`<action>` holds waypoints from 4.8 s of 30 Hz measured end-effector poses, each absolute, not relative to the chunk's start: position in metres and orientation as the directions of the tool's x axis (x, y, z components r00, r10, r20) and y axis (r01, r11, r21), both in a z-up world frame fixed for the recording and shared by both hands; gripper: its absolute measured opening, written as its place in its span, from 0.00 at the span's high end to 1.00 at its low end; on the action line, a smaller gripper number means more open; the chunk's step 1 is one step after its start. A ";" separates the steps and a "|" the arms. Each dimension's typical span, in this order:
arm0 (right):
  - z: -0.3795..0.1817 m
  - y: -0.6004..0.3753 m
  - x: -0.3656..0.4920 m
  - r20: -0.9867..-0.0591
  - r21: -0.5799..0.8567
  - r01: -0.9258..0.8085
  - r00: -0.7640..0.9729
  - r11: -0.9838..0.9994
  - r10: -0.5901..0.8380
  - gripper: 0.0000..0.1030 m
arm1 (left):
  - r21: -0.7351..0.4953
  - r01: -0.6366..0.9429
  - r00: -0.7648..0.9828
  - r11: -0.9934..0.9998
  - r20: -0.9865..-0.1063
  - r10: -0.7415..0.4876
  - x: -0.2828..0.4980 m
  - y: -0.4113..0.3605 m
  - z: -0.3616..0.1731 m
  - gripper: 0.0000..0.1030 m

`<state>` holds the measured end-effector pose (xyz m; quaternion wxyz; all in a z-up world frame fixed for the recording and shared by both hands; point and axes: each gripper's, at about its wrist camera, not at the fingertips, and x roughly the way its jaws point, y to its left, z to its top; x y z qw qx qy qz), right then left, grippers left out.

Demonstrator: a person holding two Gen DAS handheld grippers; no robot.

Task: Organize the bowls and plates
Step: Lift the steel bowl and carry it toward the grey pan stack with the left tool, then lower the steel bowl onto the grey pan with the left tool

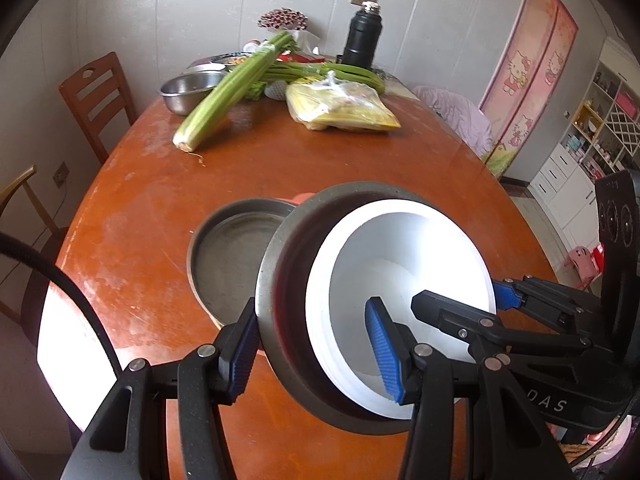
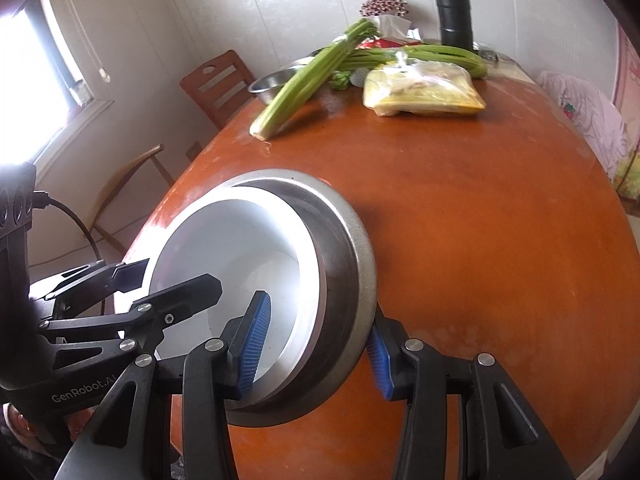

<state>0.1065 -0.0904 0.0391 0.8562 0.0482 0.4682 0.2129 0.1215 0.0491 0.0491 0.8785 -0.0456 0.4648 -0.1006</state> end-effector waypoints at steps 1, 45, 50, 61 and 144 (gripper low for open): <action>0.040 -0.087 0.109 -0.781 0.283 -0.324 0.468 0.903 0.413 0.53 | -0.172 0.128 0.551 0.977 -0.807 -0.214 0.124 0.054 0.050 0.50; 0.003 -0.032 0.188 -0.841 0.286 -0.332 0.363 0.899 0.402 0.54 | -0.199 0.060 0.488 0.978 -0.849 -0.203 0.186 0.096 0.012 0.50; 0.002 -0.033 0.190 -0.841 0.286 -0.331 0.363 0.899 0.401 0.54 | -0.196 0.061 0.491 0.979 -0.848 -0.201 0.186 0.096 0.011 0.50; 0.001 -0.030 0.191 -0.847 0.262 -0.327 0.372 0.908 0.378 0.54 | -0.171 0.068 0.500 0.983 -0.846 -0.182 0.186 0.096 0.011 0.50; 0.051 -0.041 0.134 -0.713 0.081 -0.365 0.629 0.928 0.310 0.35 | -0.131 -0.021 0.686 0.991 -0.723 -0.081 0.121 0.099 0.060 0.32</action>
